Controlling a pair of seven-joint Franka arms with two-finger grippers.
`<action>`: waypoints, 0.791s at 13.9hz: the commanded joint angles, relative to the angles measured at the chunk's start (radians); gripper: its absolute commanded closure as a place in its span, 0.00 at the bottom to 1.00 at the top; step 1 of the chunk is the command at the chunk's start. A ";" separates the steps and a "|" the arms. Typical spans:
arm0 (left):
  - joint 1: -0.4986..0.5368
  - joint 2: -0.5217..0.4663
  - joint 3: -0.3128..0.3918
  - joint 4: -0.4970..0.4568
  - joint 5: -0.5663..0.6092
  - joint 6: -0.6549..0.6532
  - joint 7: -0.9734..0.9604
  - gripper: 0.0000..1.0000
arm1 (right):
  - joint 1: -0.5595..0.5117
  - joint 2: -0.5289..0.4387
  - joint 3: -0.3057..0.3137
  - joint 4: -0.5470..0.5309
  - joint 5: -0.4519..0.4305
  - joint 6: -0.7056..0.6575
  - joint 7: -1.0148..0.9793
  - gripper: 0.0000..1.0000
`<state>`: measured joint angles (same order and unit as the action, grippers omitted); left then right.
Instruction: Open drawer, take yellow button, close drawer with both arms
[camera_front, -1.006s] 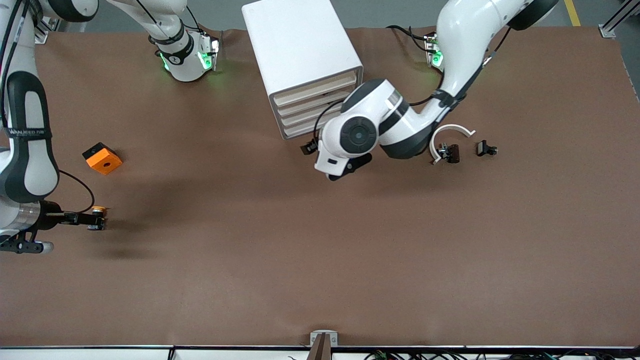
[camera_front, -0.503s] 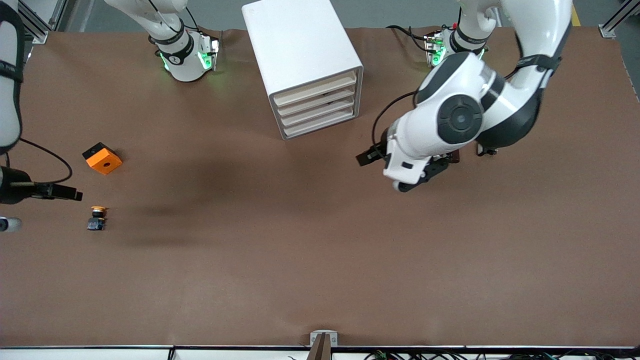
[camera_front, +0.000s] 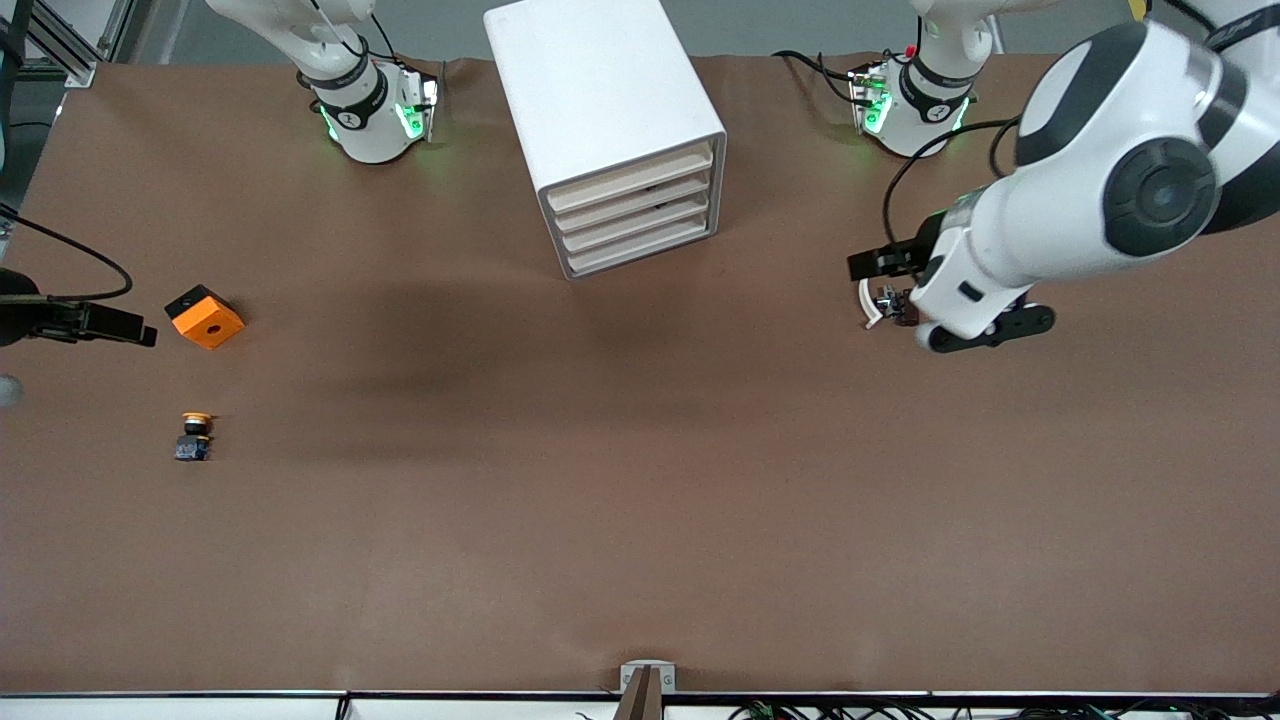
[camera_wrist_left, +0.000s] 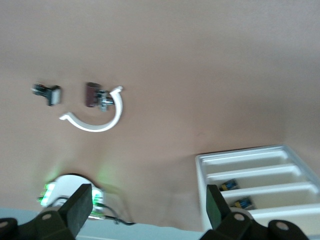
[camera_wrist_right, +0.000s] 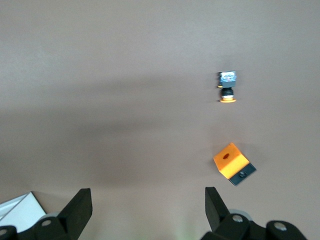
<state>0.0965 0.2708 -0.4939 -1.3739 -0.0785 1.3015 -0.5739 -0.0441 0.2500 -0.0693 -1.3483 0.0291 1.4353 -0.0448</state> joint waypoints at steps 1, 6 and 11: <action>-0.043 -0.122 0.095 -0.083 0.008 -0.031 0.112 0.00 | 0.007 -0.011 0.002 0.105 -0.028 -0.114 0.019 0.00; -0.064 -0.358 0.263 -0.311 0.005 -0.022 0.349 0.00 | 0.026 -0.060 -0.001 0.115 -0.008 -0.174 0.077 0.00; -0.077 -0.571 0.461 -0.549 0.008 0.083 0.572 0.00 | 0.018 -0.094 -0.006 0.112 0.045 -0.171 0.080 0.00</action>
<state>0.0308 -0.1800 -0.0842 -1.7726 -0.0785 1.3005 -0.0734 -0.0234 0.1715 -0.0708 -1.2314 0.0569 1.2731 0.0175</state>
